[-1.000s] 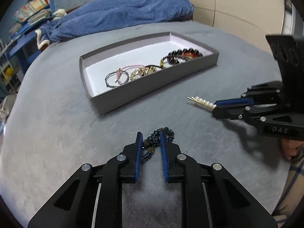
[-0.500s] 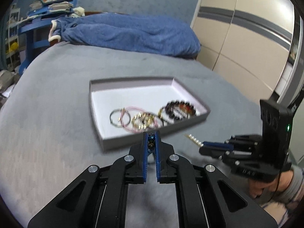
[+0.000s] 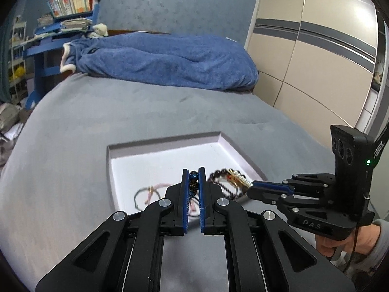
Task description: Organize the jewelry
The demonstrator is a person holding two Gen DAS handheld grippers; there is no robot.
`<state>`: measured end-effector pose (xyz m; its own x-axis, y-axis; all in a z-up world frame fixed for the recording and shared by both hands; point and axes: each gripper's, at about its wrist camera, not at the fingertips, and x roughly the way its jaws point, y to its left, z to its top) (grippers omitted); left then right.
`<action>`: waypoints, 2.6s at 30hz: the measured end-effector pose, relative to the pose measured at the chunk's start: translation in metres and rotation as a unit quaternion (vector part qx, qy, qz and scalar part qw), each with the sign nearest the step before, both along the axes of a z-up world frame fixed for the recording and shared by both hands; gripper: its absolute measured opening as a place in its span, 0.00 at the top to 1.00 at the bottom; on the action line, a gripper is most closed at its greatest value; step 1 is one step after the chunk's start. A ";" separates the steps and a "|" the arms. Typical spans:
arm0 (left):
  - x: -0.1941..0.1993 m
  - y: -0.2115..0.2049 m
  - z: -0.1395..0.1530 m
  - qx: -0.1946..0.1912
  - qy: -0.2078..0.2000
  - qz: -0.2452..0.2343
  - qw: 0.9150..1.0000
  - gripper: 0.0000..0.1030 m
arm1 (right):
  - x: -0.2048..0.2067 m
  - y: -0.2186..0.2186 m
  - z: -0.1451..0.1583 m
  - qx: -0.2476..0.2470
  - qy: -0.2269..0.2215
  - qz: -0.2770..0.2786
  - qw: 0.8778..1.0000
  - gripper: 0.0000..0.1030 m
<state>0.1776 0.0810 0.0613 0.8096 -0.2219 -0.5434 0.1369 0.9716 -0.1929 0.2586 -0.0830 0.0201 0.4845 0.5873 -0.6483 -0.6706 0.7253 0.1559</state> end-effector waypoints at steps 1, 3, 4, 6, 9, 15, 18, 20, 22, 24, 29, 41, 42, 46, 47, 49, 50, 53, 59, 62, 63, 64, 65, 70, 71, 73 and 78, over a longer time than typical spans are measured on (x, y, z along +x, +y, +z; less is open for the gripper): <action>0.004 0.000 0.001 0.002 0.000 0.002 1.000 0.93 | 0.005 0.001 -0.002 -0.003 0.004 -0.003 1.000 0.91; 0.010 0.001 0.000 0.003 0.001 0.005 1.000 0.93 | 0.012 0.003 -0.005 -0.010 0.009 -0.007 1.000 0.91; 0.013 0.000 -0.002 0.006 0.004 0.006 1.000 0.93 | 0.017 0.004 -0.008 -0.014 0.015 -0.010 1.000 0.91; 0.018 0.001 -0.005 0.011 0.008 0.008 1.000 0.93 | 0.021 0.005 -0.013 -0.020 0.018 -0.012 1.000 0.91; 0.026 0.003 -0.013 0.015 0.017 0.014 1.000 0.93 | 0.029 0.008 -0.019 -0.027 0.024 -0.016 0.999 0.91; 0.040 0.011 -0.032 0.015 0.035 0.029 0.999 0.93 | 0.039 0.013 -0.031 -0.039 0.032 -0.021 0.999 0.91; 0.046 0.014 -0.043 0.021 0.047 0.036 0.998 0.93 | 0.044 0.017 -0.039 -0.050 0.035 -0.024 0.998 0.91; 0.050 0.014 -0.050 0.028 0.054 0.039 0.997 0.93 | 0.046 0.018 -0.043 -0.056 0.036 -0.025 0.997 0.91; 0.051 0.012 -0.055 0.037 0.058 0.039 0.997 0.93 | 0.047 0.020 -0.046 -0.061 0.036 -0.027 0.997 0.91; 0.052 0.010 -0.059 0.045 0.062 0.039 0.996 0.93 | 0.049 0.021 -0.049 -0.064 0.038 -0.026 0.997 0.91; 0.054 0.005 -0.069 0.065 0.072 0.041 0.995 0.93 | 0.049 0.021 -0.054 -0.070 0.033 -0.032 0.997 0.91; 0.036 0.002 -0.063 0.077 0.051 0.047 0.995 0.43 | 0.032 0.007 -0.037 -0.035 0.009 -0.038 0.999 0.60; 0.034 0.002 -0.061 0.079 0.046 0.047 0.995 0.38 | 0.030 0.005 -0.035 -0.032 0.005 -0.038 0.999 0.57; 0.023 0.002 -0.055 0.072 0.037 0.050 0.995 0.35 | 0.018 -0.005 -0.032 -0.021 -0.007 -0.040 0.999 0.49; 0.020 0.003 -0.053 0.066 0.036 0.052 0.996 0.35 | 0.015 -0.008 -0.031 -0.017 -0.009 -0.041 0.999 0.47; 0.015 0.004 -0.052 0.055 0.035 0.056 0.996 0.25 | 0.009 -0.014 -0.029 -0.009 -0.013 -0.045 0.999 0.43; 0.010 0.003 -0.051 0.052 0.028 0.059 0.997 0.16 | 0.005 -0.018 -0.028 -0.005 -0.017 -0.047 0.999 0.42; -0.001 -0.001 -0.049 0.052 0.009 0.066 0.996 0.10 | -0.006 -0.027 -0.026 0.004 -0.031 -0.054 0.998 0.33; -0.024 -0.011 -0.052 0.068 -0.003 0.091 0.994 0.06 | -0.029 -0.043 -0.026 0.015 -0.061 -0.071 0.995 0.16; -0.034 -0.012 -0.055 0.071 -0.003 0.093 0.993 0.06 | -0.037 -0.047 -0.027 0.023 -0.074 -0.077 0.994 0.08; -0.036 -0.012 -0.056 0.072 -0.004 0.094 0.993 0.06 | -0.039 -0.049 -0.028 0.022 -0.078 -0.080 0.993 0.07; -0.040 -0.012 -0.057 0.073 -0.006 0.099 0.992 0.06 | -0.041 -0.050 -0.030 0.020 -0.080 -0.083 0.993 0.06; -0.043 -0.012 -0.057 0.069 -0.009 0.103 0.992 0.06 | -0.043 -0.051 -0.032 0.020 -0.080 -0.086 0.993 0.06; -0.059 -0.013 -0.065 0.067 -0.023 0.111 0.991 0.05 | -0.056 -0.054 -0.038 0.021 -0.097 -0.091 0.991 0.05; -0.062 -0.015 -0.068 0.071 -0.025 0.110 0.991 0.05 | -0.059 -0.052 -0.039 0.018 -0.101 -0.089 0.991 0.05; -0.066 -0.017 -0.072 0.075 -0.028 0.105 0.991 0.05 | -0.063 -0.050 -0.039 0.015 -0.111 -0.085 0.990 0.05; -0.075 -0.017 -0.068 0.079 -0.043 0.105 0.990 0.05 | -0.067 -0.049 -0.043 0.015 -0.112 -0.085 0.990 0.05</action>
<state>0.1030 0.0636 -0.0071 0.8739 0.0391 -0.4845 -0.0626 0.9975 -0.0325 0.1913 -0.1320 -0.0232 0.7084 0.5018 -0.4964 -0.5587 0.8284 0.0401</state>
